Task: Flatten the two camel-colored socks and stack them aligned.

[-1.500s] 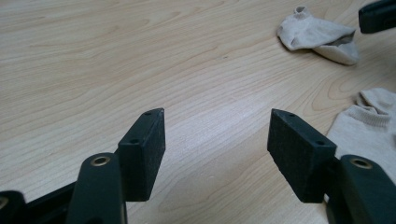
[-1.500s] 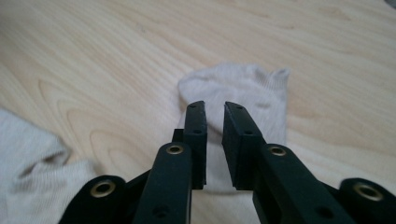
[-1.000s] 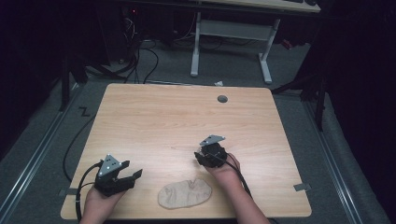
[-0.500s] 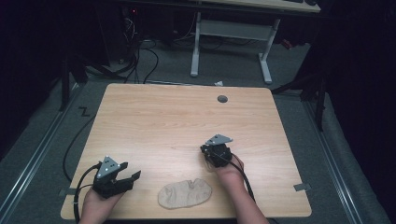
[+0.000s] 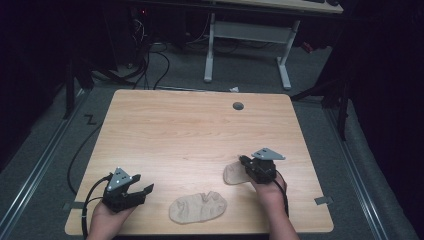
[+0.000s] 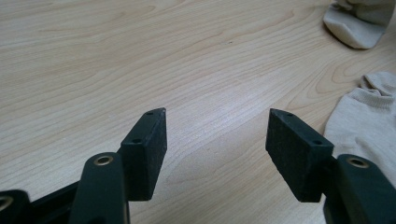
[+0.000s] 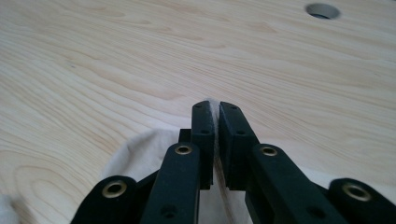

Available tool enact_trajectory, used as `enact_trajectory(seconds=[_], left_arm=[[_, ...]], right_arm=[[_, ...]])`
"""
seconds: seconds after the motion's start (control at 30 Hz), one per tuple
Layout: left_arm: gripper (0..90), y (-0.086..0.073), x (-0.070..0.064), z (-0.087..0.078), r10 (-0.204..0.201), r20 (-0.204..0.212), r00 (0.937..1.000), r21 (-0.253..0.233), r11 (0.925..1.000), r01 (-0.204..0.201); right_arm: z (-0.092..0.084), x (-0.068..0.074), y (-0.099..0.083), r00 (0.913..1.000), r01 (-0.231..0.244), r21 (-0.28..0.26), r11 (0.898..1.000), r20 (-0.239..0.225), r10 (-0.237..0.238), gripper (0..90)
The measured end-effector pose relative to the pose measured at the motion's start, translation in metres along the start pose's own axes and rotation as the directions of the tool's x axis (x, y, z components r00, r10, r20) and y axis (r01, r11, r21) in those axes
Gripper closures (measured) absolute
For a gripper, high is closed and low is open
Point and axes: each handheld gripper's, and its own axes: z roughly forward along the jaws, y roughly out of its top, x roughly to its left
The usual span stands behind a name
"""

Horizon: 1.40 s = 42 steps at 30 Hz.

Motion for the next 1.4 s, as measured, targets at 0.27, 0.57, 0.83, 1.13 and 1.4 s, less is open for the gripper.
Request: enact_trajectory(seconds=[0.27,0.57,0.83,1.13,1.4], left_arm=[[39.0,0.0,-0.001,0.0,0.011,0.002,0.9999,0.005,0.9999,-0.011],[39.1,0.0,0.0,-0.001,0.008,0.004,1.0,0.003,1.0,-0.008],[39.6,0.0,-0.001,0.0,0.009,0.012,0.9999,0.007,0.9999,-0.009],[43.0,0.001,-0.004,0.003,0.003,0.032,0.9995,0.023,0.9997,-0.004],[43.3,0.002,-0.008,0.007,0.006,0.048,0.9988,0.03,0.9995,-0.008]], right_arm=[[-0.03,-0.038,-0.023,0.9855,-0.078,-0.032,0.996,0.149,0.082,71.9],[-0.033,-0.036,-0.023,0.9673,0.052,0.004,0.999,0.248,-0.051,76.2],[-0.024,-0.048,-0.03,0.9882,-0.057,0.03,0.998,0.144,0.052,86.8],[-0.001,-0.056,-0.042,0.9935,-0.087,0.152,0.985,0.086,0.074,89.9],[0.008,-0.017,-0.035,0.9999,0.014,0.179,0.984,-0.007,-0.013,89.8]])
